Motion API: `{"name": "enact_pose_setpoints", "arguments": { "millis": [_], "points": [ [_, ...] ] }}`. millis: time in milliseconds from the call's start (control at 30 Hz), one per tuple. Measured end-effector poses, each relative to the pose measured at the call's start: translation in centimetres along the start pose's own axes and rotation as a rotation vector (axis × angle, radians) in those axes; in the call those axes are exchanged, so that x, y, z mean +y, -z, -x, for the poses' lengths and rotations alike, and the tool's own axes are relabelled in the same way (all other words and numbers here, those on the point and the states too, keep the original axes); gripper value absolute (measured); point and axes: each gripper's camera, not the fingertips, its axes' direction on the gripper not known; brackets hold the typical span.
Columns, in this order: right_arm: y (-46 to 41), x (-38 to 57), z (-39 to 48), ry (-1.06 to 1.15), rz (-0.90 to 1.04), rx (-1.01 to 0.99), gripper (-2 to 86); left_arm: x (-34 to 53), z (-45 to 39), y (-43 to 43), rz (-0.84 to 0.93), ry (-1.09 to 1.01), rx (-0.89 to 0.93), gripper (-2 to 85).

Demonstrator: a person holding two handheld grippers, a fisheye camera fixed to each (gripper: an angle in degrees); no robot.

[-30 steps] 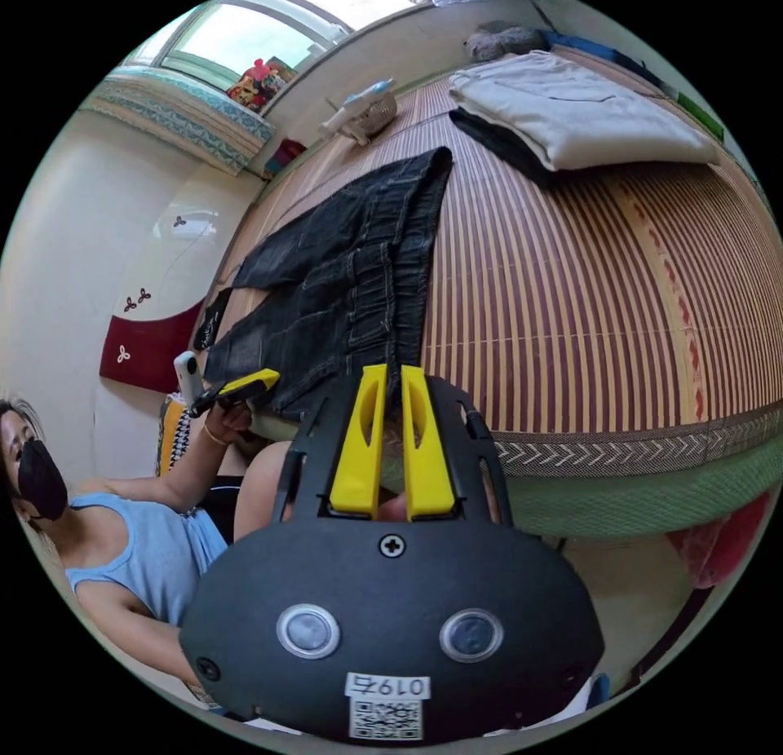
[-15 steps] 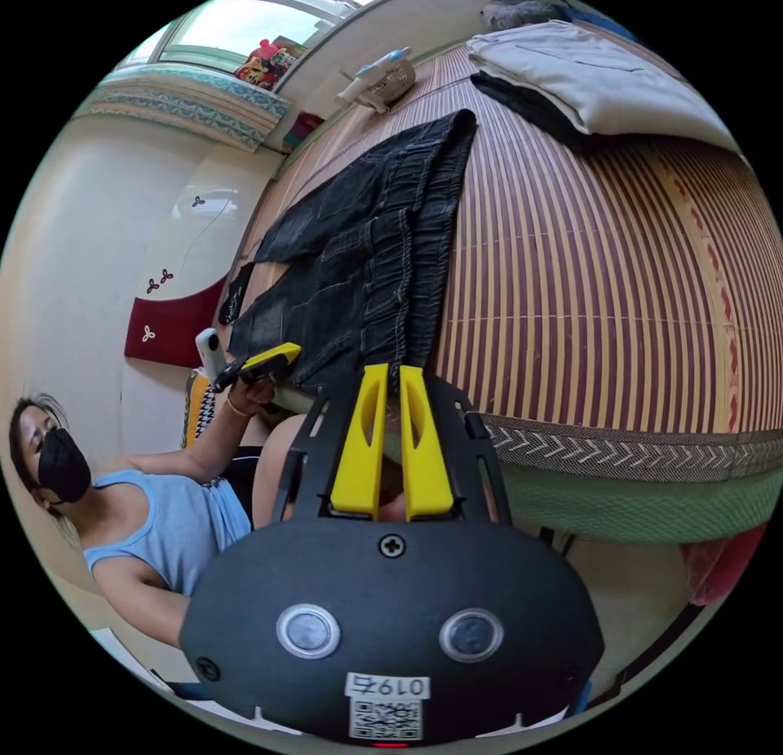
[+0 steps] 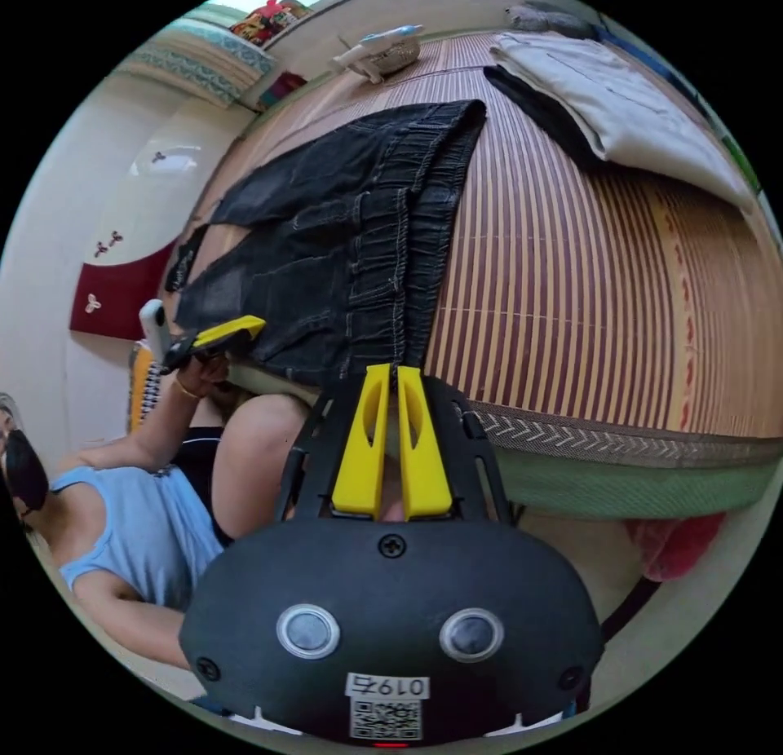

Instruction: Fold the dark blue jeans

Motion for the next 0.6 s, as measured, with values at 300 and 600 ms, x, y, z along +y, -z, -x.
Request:
{"name": "enact_pose_setpoints", "arguments": {
  "millis": [300, 600],
  "points": [
    [-13.3, -0.8, 15.7, 0.140, 0.089, 0.735, 2.6, 1.3, -3.6, 4.2, 0.031, -0.096, -0.186, 0.7],
    [-22.5, -0.1, 20.8, 0.144, 0.113, 0.895, 2.9, 3.0, -4.1, 9.6, 0.064, -0.138, -0.231, 0.8]
  ]
}}
